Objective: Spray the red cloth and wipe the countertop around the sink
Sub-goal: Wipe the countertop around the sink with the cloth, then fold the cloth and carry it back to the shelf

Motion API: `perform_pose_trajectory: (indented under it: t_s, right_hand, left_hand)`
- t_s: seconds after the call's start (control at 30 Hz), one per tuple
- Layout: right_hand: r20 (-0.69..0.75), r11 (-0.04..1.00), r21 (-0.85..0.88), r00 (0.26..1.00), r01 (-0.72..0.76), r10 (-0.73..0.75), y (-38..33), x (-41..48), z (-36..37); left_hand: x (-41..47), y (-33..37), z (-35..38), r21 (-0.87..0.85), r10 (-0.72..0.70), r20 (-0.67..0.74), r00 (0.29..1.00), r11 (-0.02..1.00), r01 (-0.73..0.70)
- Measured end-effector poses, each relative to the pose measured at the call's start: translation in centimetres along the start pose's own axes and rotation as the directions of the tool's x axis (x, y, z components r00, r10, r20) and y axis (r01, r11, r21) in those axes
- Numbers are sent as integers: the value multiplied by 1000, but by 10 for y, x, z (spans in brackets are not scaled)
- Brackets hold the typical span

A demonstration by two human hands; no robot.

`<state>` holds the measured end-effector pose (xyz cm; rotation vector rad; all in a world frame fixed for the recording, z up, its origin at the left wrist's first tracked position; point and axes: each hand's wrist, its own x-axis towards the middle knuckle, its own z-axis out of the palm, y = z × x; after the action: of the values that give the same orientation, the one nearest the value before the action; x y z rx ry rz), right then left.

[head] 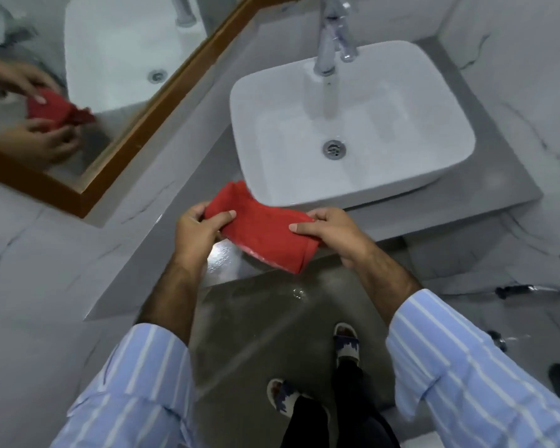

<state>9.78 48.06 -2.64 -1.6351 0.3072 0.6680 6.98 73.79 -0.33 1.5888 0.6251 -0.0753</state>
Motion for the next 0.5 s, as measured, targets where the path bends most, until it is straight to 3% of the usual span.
perform_pose_trajectory:
  t_s: [0.27, 0.5]
  right_hand:
    - [-121, 964, 260, 989, -48, 82, 0, -70, -133]
    - [-298, 908, 418, 939, -35, 173, 35, -131, -249]
  left_hand:
    - [-47, 54, 124, 33, 11, 242, 970, 999, -20]
    - [-74, 81, 274, 143, 21, 478, 878, 985, -101]
